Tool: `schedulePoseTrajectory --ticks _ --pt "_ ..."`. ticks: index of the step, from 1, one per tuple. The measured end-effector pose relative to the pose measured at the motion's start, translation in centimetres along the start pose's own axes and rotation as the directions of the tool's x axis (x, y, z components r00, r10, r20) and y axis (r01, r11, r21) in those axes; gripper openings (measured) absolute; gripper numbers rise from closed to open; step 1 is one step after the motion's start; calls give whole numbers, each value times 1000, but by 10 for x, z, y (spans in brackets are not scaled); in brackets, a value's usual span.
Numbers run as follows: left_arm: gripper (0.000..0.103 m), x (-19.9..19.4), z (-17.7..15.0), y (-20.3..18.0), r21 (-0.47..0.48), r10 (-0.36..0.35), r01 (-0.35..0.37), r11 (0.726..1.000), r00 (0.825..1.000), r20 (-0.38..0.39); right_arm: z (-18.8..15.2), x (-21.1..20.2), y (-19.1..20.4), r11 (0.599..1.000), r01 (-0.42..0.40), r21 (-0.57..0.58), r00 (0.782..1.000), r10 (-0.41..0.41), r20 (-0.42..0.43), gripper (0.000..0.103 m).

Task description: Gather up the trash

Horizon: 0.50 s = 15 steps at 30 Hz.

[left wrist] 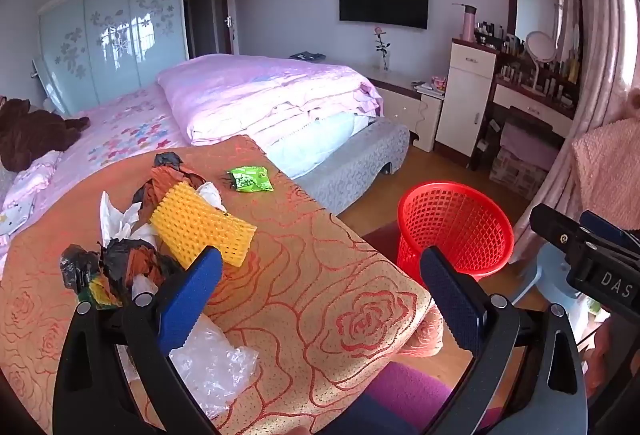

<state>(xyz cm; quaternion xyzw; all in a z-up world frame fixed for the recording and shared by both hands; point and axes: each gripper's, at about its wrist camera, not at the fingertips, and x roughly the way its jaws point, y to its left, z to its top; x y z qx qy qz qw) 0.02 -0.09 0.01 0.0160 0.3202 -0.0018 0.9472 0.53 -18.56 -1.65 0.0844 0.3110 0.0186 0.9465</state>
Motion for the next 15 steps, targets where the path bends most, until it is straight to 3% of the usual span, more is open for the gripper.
schedulePoseTrajectory --ticks 15 --pt "95 3 -6 -2 -7 2 -2 1000 1000 -2 0 0 1 1000 -3 3 1000 3 -10 96"
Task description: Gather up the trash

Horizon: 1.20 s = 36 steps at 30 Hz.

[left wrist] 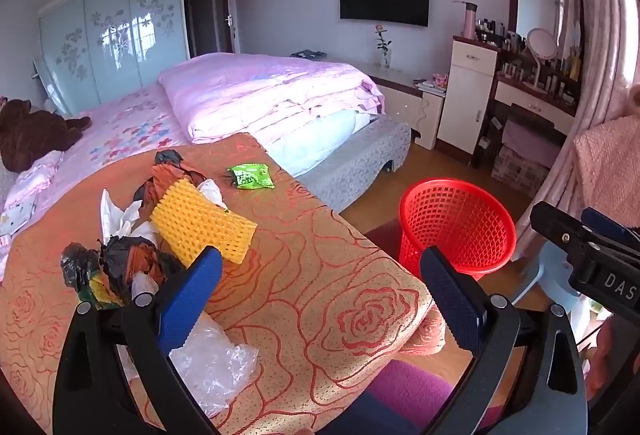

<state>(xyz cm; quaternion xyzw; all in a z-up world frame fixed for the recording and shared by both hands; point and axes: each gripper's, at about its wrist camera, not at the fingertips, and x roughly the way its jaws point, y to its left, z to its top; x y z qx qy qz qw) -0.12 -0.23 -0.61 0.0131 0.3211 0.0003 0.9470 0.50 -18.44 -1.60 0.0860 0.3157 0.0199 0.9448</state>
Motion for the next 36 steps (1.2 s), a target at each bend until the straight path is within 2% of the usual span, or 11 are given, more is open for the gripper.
schedulePoseTrajectory --ticks 36 --pt "95 1 0 4 -1 0 0 1000 1000 -1 1 -1 7 1000 -1 -16 1000 1 13 96"
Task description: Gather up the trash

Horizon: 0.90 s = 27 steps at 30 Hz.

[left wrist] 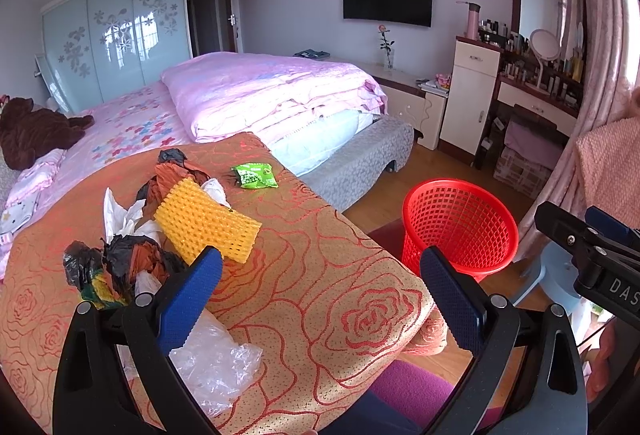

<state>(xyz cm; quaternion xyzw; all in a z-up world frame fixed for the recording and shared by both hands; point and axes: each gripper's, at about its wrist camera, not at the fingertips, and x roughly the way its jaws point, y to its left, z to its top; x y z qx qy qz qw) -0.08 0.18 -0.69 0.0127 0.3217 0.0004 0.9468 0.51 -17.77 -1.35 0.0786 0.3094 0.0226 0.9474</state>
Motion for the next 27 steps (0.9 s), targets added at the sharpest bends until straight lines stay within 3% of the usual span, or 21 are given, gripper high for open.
schedulePoseTrajectory --ticks 27 --pt "95 2 -1 2 0 2 -2 1000 1000 -3 0 0 -2 1000 4 -2 1000 -4 -2 96"
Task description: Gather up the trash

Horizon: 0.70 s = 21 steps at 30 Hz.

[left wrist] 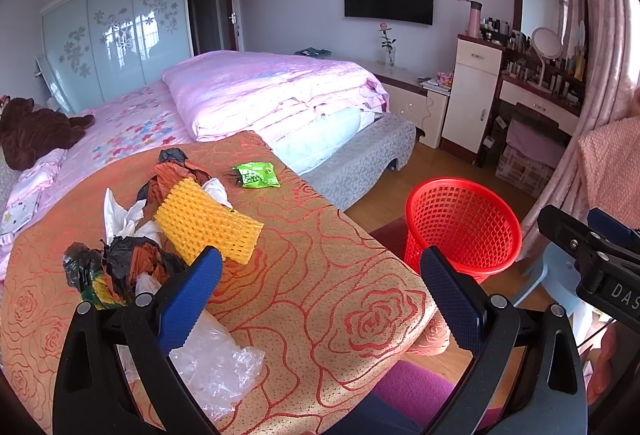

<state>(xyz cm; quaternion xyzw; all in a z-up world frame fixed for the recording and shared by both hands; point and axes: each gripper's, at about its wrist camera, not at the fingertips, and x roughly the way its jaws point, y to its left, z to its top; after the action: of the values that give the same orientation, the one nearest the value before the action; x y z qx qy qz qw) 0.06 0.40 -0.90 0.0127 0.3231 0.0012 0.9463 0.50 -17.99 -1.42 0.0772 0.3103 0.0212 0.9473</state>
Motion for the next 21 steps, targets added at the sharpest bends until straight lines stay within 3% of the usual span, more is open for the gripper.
schedulePoseTrajectory --ticks 21 --pt "95 5 -2 13 -13 3 -3 1000 1000 -6 -4 2 3 1000 -5 -8 1000 5 -5 96"
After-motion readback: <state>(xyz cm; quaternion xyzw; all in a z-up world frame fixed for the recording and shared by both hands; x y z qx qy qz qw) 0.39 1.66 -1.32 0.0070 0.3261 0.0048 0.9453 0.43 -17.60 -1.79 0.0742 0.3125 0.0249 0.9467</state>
